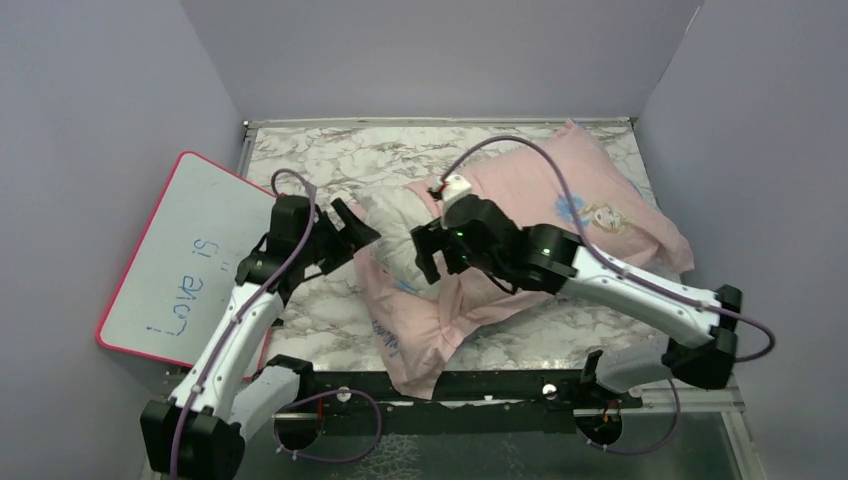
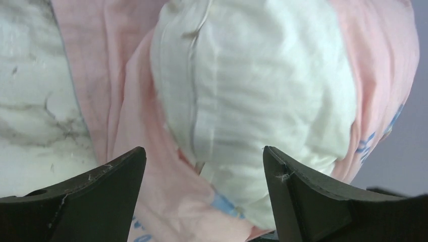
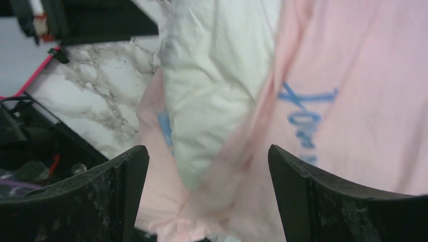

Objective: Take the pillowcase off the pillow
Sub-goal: Remove the pillow from the pillowcase.

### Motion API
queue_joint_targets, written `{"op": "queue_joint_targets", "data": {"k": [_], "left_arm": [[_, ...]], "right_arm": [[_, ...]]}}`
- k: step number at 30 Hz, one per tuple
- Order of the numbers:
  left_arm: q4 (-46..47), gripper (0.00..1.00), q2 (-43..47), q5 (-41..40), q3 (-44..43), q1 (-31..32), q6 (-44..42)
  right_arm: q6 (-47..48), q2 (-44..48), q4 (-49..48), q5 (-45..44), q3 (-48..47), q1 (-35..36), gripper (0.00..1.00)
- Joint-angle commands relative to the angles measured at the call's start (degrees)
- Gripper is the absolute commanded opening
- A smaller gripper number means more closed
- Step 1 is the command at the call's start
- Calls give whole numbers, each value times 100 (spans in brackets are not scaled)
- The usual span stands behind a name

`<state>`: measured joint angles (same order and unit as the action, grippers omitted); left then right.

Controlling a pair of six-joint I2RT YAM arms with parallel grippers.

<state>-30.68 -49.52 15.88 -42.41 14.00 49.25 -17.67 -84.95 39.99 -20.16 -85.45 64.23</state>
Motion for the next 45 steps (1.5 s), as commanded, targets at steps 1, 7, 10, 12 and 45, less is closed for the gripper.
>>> {"op": "queue_joint_targets", "data": {"k": [1,7,10,12,45], "left_arm": [[398,89,-1179,-108,-903,-11,-679],[1263,91,-2212,757,-1137,-19,-955],[1895,92,-2754,1795,-1129,-20,-999],[2414,89,-3079,2450,-1074,-10,-930],[2597,0,-1979,1933,249,-9,-277]], "right_arm": [[-1593,1225,204,-103,1228,-40,92],[-4088,2500,1921,-1219,2276,-42,93],[-4666,2877,2544,-1638,2375,-42,94],[-5062,3040,3082,-1942,2363,-42,99],[108,-867,169,1891,-99,-3593,98]]}}
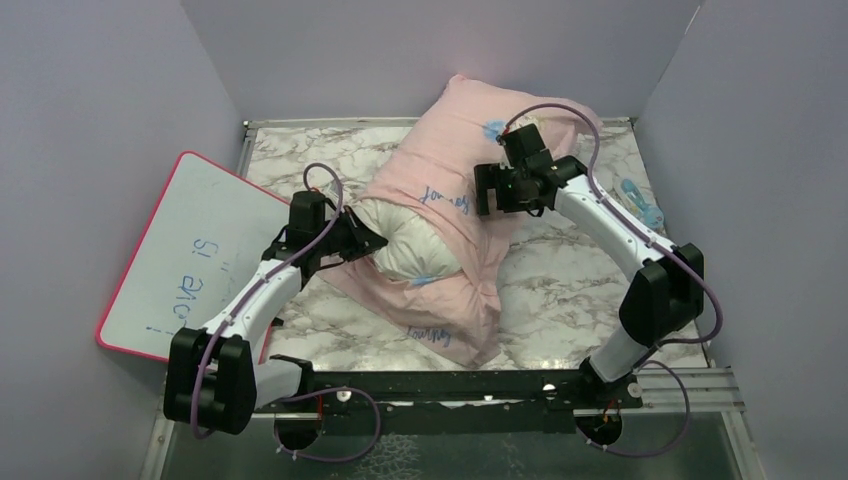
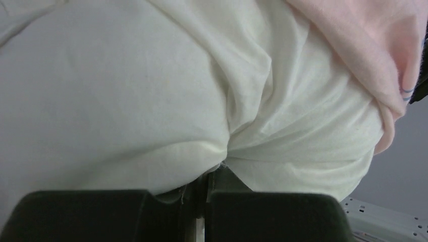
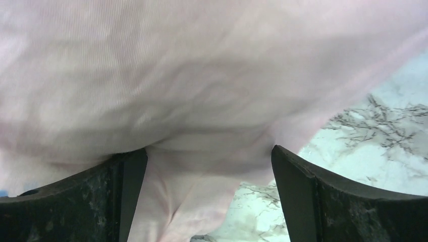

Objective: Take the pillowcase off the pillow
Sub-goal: Remove the pillow from the pillowcase.

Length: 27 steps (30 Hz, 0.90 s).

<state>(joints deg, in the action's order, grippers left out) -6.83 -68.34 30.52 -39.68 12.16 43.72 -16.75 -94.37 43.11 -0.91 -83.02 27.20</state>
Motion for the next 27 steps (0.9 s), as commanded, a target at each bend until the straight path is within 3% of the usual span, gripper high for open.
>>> {"op": "queue_joint_targets", "data": {"k": [1,6,13,17,23,27], "left_arm": [[251,0,-158,465,-85,184,303],[432,0,-481,369,-417,285,400],[569,0,-624,206,-659,438,672],[578,0,-564,127,-679,486,780],[492,0,-437,41,-672,498,823],[460,0,-419,12,-676,500,812]], "right_arm": [[-87,246,-18,-92,-236,110,97],[-777,2029,-344,640,1407,109,97],[-1581,3935,-1017,3222,3382,110,97],[-1809,4061,-946,3247,4044,112,91],[-1768,3807,-393,2002,4163,110,95],[-1743,3580,-1470,3085,4616,110,87]]}}
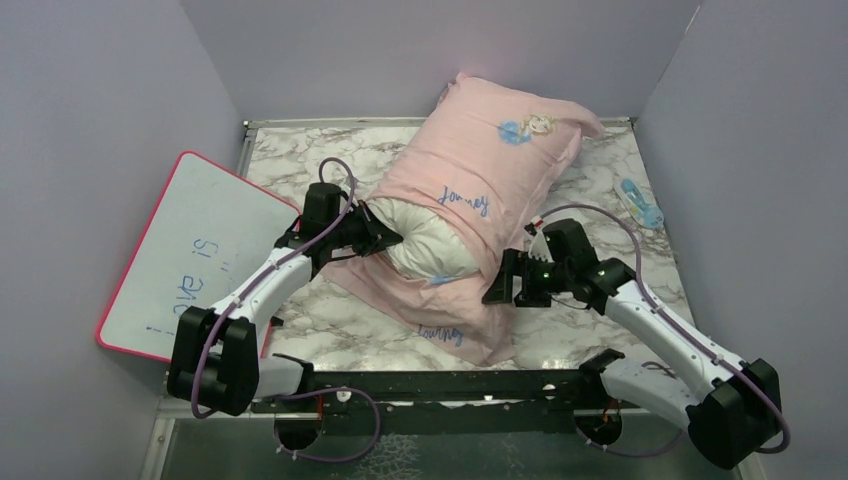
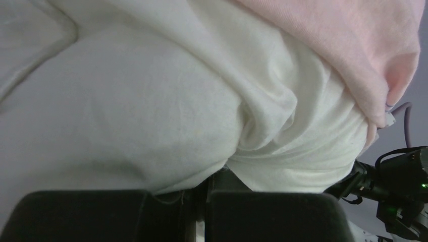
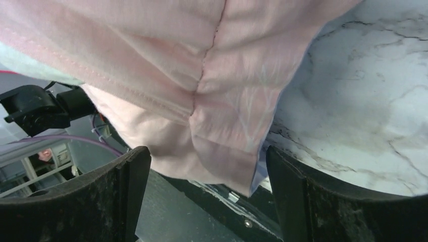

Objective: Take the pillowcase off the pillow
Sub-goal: Remove the pillow from the pillowcase.

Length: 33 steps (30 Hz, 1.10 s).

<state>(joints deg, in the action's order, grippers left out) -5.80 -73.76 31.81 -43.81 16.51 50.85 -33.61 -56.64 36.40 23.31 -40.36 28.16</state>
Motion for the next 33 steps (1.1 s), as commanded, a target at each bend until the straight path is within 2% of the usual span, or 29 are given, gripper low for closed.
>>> {"op": "queue_joint_targets", "data": {"k": [1,2,4,5,6,7,10,13,16,21,25,27,31,33], "left_arm": [[313,0,118,-136,-280,68,94],[273,0,109,-154,-322,64,67],[85,0,109,-236,-428,64,-51],[-56,0,107,-321,-518,63,-151],[-221,0,88,-399,-620,63,-283],[-438,0,45,-474,-767,48,-464],[-1288,0,-110,-944,-1390,-85,-987],[-1528,0,-144,-867,-1712,-698,-1077],[-1504,0,-223,-159,-1824,-1504,-967],[-1468,0,-272,347,-1903,-1599,-928],[-1366,0,-195,593,-1726,-1540,-824],[-1347,0,-127,525,-1630,-1392,-815],[-1329,0,-93,237,-1438,-872,-796],[-1323,0,-127,58,-1412,-644,-741]], "right_arm": [[-25,-341,-910,924,366,14,71],[-30,-488,-906,877,328,16,53],[47,-615,-762,453,260,15,31],[46,-611,-560,-33,157,14,16],[-25,-586,-334,-620,61,14,5],[-76,-542,-140,-1155,-27,14,1],[-238,-382,201,-2468,-184,20,1],[-352,-330,30,-3017,-60,14,1],[-461,-651,20,-3082,-1,9,0],[-625,-1349,-375,-3192,224,5,0],[-88,-1702,-649,-1929,-218,5,1],[260,-1593,-706,-1319,-497,6,7],[849,-771,-673,-772,-1084,7,44],[1167,-409,-674,-395,-1397,6,53]]}}
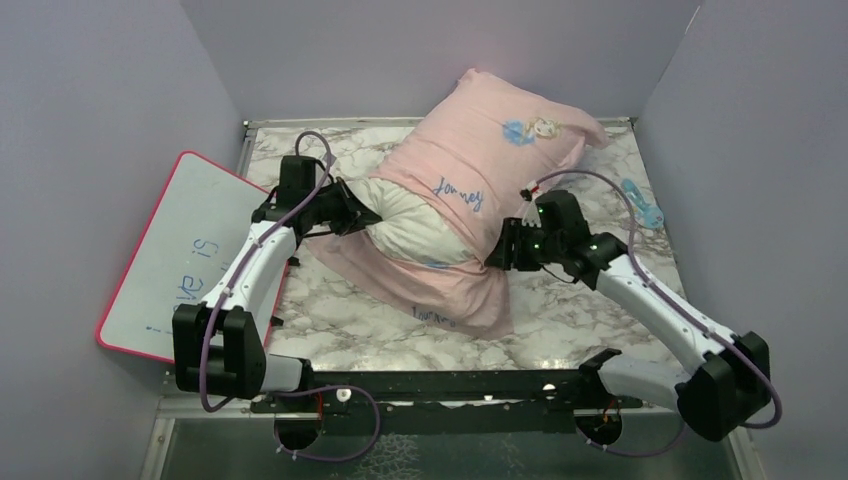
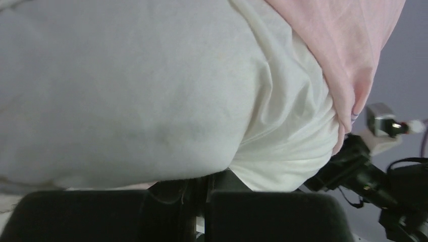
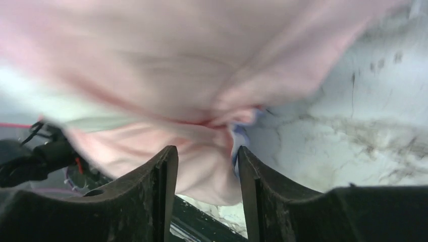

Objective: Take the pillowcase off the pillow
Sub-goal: Remove the pillow from the pillowcase.

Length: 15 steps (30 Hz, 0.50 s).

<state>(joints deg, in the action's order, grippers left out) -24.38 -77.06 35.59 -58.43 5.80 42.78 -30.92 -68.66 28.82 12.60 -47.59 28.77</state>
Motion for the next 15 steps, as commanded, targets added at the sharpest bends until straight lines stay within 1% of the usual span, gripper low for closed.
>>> {"op": "queue_joint_targets", "data": {"k": [1,3,5,6,7,8,11,15], "left_arm": [[553,0,180,-385,51,506,113],[599,0,160,-434,30,580,243],[680,0,166,-467,-2,618,305],[688,0,167,-480,-23,632,323],[689,0,170,-483,-45,652,336],[701,0,182,-483,-69,664,358],[698,0,256,-464,-114,695,377],[689,0,364,-365,-120,694,363]], "right_arm": [[998,901,129,853,-865,-56,55],[1136,845,138,1520,-1238,-52,60],[1241,567,113,2205,-1564,35,62],[1321,381,130,2347,-1696,184,62],[1394,202,157,2260,-1834,401,62],[1501,-5,198,2005,-1953,817,63],[1804,-602,325,1014,-2280,1665,66],[2147,-1268,527,178,-2647,2171,67]]}}
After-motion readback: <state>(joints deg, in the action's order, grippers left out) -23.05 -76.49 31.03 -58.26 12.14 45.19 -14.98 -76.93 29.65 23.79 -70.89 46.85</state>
